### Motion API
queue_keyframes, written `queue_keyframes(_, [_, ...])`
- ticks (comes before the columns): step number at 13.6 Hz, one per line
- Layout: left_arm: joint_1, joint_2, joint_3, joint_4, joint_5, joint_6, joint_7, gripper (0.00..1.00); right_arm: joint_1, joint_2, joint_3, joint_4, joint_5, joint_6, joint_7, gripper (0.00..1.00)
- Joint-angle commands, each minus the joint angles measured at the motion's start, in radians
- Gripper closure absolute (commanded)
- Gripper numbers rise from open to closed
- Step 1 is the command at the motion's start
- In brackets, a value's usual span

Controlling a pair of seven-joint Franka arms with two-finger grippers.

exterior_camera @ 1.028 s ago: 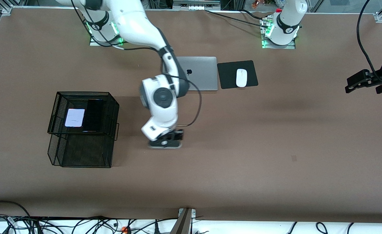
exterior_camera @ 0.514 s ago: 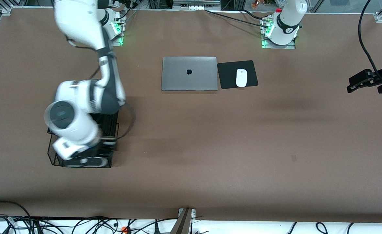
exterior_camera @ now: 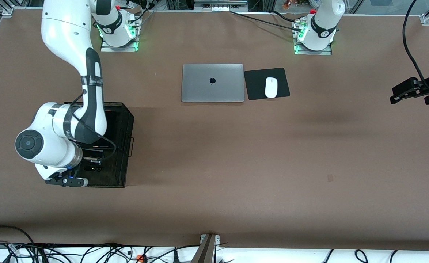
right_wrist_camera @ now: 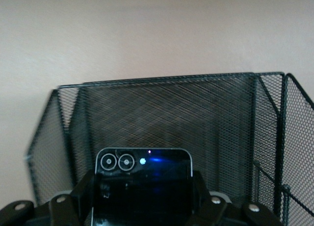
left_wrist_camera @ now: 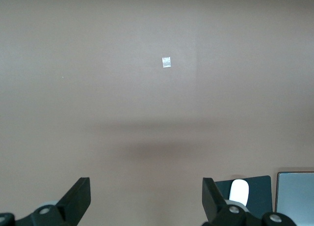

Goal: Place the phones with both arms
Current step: 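Carry the flip phone into the mesh basket with the right gripper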

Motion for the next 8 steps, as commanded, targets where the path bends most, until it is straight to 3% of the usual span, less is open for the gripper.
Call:
queue_keyframes(1, [0.004,-0.016,0.004,-0.004,-0.026,-0.014,0.005,0.0,-0.025,-0.025,0.013,-0.041,0.032,0.018,-0.028,1.0])
queue_keyframes(3, [0.013,-0.016,0.004,-0.006,-0.026,-0.015,0.009,0.0,-0.031,-0.021,0.015,-0.053,0.036,0.043,-0.027,1.0])
queue_keyframes(6, [0.019,-0.016,0.004,-0.006,-0.026,-0.022,0.012,0.0,-0.032,-0.007,0.016,-0.09,0.14,0.092,-0.028,1.0])
queue_keyframes(8, [0.024,-0.014,0.004,-0.006,-0.026,-0.022,0.012,0.0,-0.034,0.005,0.018,-0.09,0.144,0.112,-0.03,1.0])
